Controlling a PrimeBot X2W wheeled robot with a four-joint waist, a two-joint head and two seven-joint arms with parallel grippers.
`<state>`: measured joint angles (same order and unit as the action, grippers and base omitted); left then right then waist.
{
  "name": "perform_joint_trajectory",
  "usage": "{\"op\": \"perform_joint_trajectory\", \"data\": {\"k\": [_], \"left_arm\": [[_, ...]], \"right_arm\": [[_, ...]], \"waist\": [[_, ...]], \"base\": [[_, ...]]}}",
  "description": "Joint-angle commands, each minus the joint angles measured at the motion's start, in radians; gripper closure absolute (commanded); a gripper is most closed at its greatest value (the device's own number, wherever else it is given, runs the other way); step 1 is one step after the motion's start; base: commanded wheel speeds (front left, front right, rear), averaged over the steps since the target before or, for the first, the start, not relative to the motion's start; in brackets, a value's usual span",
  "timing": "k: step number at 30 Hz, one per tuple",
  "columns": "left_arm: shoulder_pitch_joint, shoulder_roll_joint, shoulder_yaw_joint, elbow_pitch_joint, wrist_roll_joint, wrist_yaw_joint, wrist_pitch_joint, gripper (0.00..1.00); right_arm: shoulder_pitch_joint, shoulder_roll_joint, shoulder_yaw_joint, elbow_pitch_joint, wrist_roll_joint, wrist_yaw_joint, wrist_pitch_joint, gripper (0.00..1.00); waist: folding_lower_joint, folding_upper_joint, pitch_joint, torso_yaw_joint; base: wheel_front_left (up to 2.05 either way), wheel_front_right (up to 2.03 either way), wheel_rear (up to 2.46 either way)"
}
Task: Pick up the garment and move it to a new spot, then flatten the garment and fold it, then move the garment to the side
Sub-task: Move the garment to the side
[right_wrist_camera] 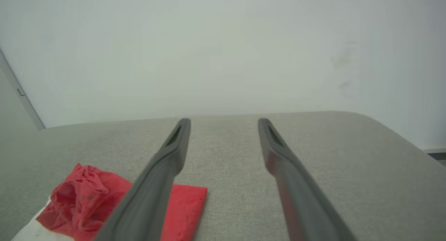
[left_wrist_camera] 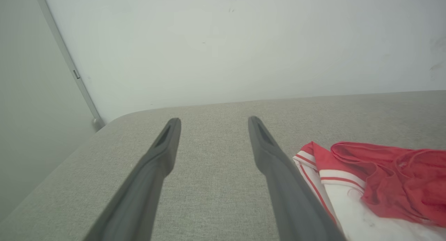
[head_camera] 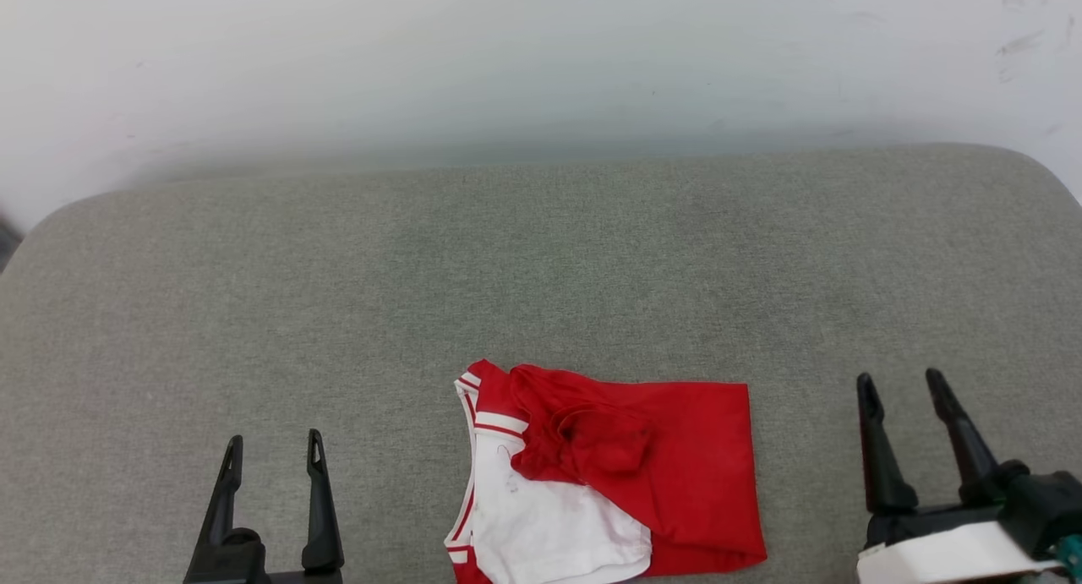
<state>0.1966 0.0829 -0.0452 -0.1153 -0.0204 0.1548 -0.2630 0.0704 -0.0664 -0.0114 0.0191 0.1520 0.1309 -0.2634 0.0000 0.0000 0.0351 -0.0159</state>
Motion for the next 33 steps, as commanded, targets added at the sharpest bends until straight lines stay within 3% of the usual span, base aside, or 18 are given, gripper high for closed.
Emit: {"op": "perform_joint_trajectory", "data": {"k": [1,6,8,11,15,22,28,33], "left_arm": [[0.002,-0.004,0.003,0.003,0.003,-0.003,-0.002,0.0],[-0.003,-0.006,0.005,0.006,0.001,-0.012,-0.002,0.0],[-0.005,-0.007,0.007,0.007,-0.001,-0.013,-0.002,0.0],[-0.008,-0.009,0.011,0.005,-0.002,-0.019,-0.002,0.0],[-0.018,-0.01,0.011,0.006,0.001,-0.027,-0.002,0.0],[-0.052,-0.014,0.011,0.007,0.002,-0.039,-0.002,0.0],[-0.086,-0.017,0.002,0.007,0.007,-0.047,-0.002,0.0],[-0.113,-0.02,-0.004,0.007,0.01,-0.053,-0.002,0.0]], "right_arm": [[-0.026,-0.002,-0.01,-0.011,0.0,0.0,-0.001,0.0],[-0.143,-0.063,-0.028,-0.025,0.011,0.0,-0.001,0.0],[-0.206,-0.108,-0.005,-0.011,0.023,0.0,0.003,0.0],[-0.318,-0.207,0.075,0.019,0.061,-0.001,0.094,0.0],[-0.422,-0.297,0.203,0.072,0.213,0.0,0.366,0.0],[-0.47,-0.412,0.322,0.156,0.582,0.0,0.871,0.0],[-0.428,-0.426,0.339,0.213,0.789,0.0,1.059,0.0],[-0.427,-0.396,0.368,0.256,0.841,0.0,1.073,0.0]], "waist": [[0.0,0.0,0.0,0.002],[0.0,0.0,0.001,0.004],[0.0,0.0,0.005,0.005],[0.0,0.0,0.013,0.003],[0.0,0.0,0.026,0.005],[0.0,0.0,0.066,0.025],[0.0,0.0,0.111,0.048],[0.0,0.0,0.153,0.069]], "base": [[0.0,0.0,0.0],[0.0,0.0,0.0],[0.0,0.0,0.0],[0.0,0.0,0.0],[0.0,0.0,0.0],[0.0,0.0,0.0],[0.0,0.0,0.0],[0.0,0.0,0.0]]}}
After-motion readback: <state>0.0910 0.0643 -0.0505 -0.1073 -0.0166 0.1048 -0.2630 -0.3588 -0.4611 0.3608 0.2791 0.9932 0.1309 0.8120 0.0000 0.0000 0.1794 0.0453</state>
